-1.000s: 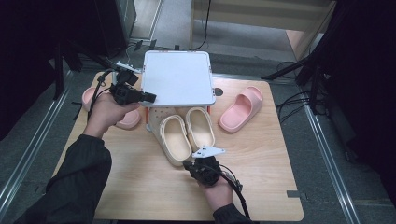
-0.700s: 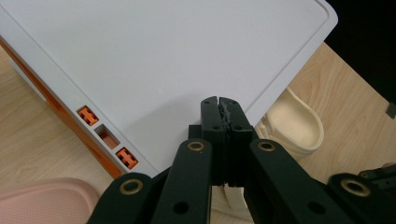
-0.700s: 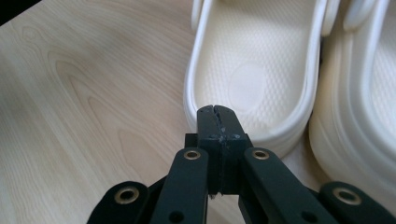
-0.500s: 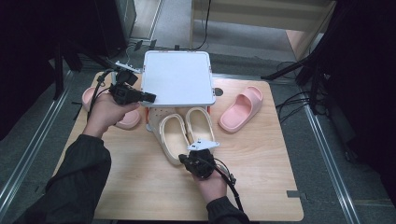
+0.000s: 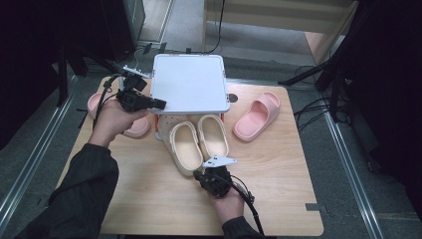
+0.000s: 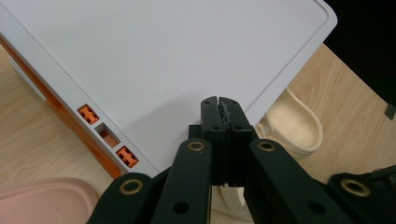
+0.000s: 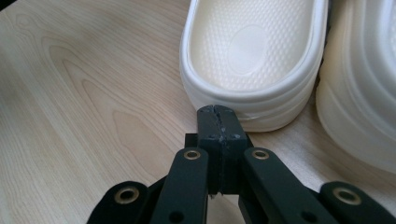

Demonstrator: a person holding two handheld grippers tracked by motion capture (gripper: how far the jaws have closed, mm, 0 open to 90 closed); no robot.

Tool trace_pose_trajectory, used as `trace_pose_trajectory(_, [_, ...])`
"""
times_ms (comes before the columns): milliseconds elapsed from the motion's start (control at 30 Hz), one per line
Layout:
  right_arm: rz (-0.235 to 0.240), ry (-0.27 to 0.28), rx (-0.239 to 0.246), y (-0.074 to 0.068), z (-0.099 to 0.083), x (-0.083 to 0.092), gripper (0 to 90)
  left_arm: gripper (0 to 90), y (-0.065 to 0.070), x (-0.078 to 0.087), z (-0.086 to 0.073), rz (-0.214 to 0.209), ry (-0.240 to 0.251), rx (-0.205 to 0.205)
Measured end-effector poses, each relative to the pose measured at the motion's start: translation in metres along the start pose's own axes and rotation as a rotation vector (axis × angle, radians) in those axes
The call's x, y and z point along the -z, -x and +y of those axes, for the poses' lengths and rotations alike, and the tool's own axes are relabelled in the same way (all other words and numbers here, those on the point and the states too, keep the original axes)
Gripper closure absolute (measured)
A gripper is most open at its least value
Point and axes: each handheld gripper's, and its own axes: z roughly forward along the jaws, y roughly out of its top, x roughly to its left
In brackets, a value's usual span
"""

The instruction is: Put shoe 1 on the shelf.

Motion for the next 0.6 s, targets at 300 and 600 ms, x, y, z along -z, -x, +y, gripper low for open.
trace_pose_trajectory(300, [-0.017, 0.035, 0.023, -0.004, 0.02, -0.009, 90.0, 89.4, 0.0, 0.0, 0.0, -0.002, 0.002, 0.0])
trace_pose_trajectory(600, [-0.013, 0.034, -0.002, 0.001, 0.055, -0.038, 90.0, 89.4, 0.0, 0.0, 0.0, -0.001, 0.002, 0.002])
